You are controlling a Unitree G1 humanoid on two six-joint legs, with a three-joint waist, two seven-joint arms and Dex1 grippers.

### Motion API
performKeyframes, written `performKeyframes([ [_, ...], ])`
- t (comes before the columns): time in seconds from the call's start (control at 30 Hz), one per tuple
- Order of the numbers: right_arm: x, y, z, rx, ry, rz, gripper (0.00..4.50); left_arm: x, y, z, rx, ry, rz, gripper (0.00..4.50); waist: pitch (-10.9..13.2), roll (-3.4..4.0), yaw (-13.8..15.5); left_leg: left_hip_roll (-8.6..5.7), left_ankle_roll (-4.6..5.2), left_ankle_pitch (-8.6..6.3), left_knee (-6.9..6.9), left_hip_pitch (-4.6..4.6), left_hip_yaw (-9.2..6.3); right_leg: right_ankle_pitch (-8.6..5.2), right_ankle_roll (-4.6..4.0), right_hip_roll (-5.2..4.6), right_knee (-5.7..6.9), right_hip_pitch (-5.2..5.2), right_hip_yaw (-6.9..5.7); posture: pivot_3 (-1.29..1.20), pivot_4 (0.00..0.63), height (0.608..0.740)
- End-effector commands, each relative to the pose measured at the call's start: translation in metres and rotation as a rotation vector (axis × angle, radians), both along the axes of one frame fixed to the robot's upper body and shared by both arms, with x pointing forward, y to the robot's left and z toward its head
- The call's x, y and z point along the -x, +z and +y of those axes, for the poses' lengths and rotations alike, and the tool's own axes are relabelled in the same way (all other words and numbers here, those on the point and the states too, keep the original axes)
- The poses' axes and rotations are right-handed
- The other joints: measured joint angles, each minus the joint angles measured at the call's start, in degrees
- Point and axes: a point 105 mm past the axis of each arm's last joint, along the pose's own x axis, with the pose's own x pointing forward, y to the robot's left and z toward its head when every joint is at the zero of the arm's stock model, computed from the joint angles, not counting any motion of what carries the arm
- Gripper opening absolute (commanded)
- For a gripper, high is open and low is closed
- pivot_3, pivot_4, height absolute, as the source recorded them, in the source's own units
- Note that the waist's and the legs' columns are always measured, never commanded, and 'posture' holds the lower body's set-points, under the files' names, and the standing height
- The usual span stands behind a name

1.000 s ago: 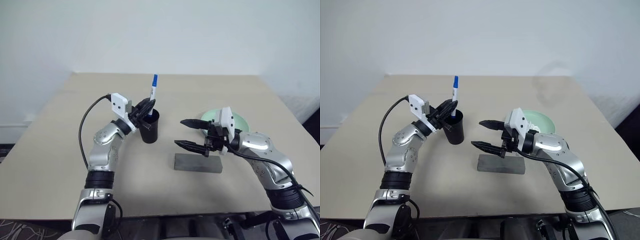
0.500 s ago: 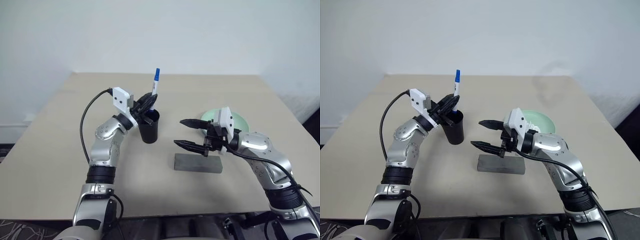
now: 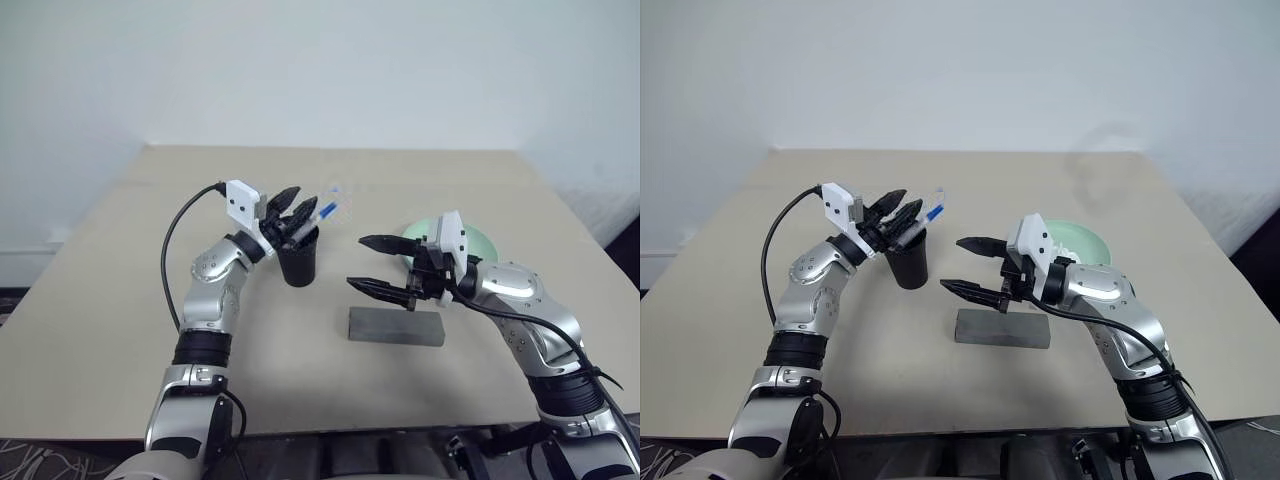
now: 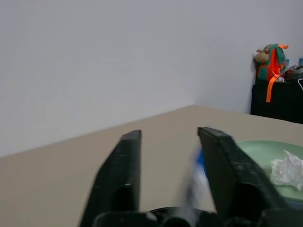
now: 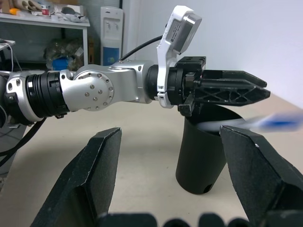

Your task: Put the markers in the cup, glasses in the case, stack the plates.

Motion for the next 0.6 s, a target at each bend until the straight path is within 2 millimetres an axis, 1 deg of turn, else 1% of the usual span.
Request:
performKeyframes([
  [0.03,-0.001,0.013,-0.002,-0.017,0.001,-0.058,3.6,0.0,0.015,-0.002,-0.001,-0.005,-0.056,3.18,0.0,0.0,0.0,0.0,0.0,0.0,0.0,0.0,0.0,0.0,0.0,0.0,0.0,0.0,0.0,0.0,0.0,0.74],
  [0.07,-0.001,0.013,-0.001,-0.017,0.002,-0.058,3.6,0.001,0.016,-0.003,-0.001,-0.007,-0.057,3.52,0.0,0.0,0.0,0.0,0.0,0.0,0.0,0.0,0.0,0.0,0.0,0.0,0.0,0.0,0.0,0.0,0.0,0.74],
  [0.2,-0.001,0.013,-0.001,-0.018,0.004,-0.057,3.6,0.001,0.019,-0.003,0.005,-0.009,-0.063,3.52,0.0,0.0,0.0,0.0,0.0,0.0,0.0,0.0,0.0,0.0,0.0,0.0,0.0,0.0,0.0,0.0,0.0,0.74],
  [0.3,-0.001,0.013,-0.001,-0.018,0.005,-0.058,3.6,0.001,0.026,-0.003,0.019,-0.012,-0.075,3.52,0.0,0.0,0.0,0.0,0.0,0.0,0.0,0.0,0.0,0.0,0.0,-0.01,0.0,0.0,0.0,0.0,0.0,0.74],
  [0.4,-0.001,0.014,-0.001,-0.019,0.005,-0.059,3.6,-0.001,0.04,-0.001,0.04,-0.007,-0.101,3.52,0.0,0.0,0.0,0.0,0.0,0.0,0.0,-0.01,0.0,0.0,0.0,-0.01,0.0,-0.02,0.0,0.0,0.0,0.74],
  [0.47,-0.002,0.014,0.0,-0.019,0.004,-0.059,3.6,-0.003,0.053,0.004,0.055,0.002,-0.119,3.52,0.0,0.0,0.01,0.0,0.0,0.0,0.0,-0.04,-0.01,0.0,0.0,-0.01,0.0,-0.03,0.0,0.0,0.0,0.74],
  [0.6,-0.005,0.012,0.0,-0.017,-0.01,-0.062,3.6,0.001,0.086,0.025,0.049,-0.014,-0.164,3.52,0.0,0.0,-0.19,0.01,0.0,0.0,-0.01,-0.04,0.0,0.0,0.0,-0.01,0.02,-0.08,-0.01,0.0,0.0,0.74],
])
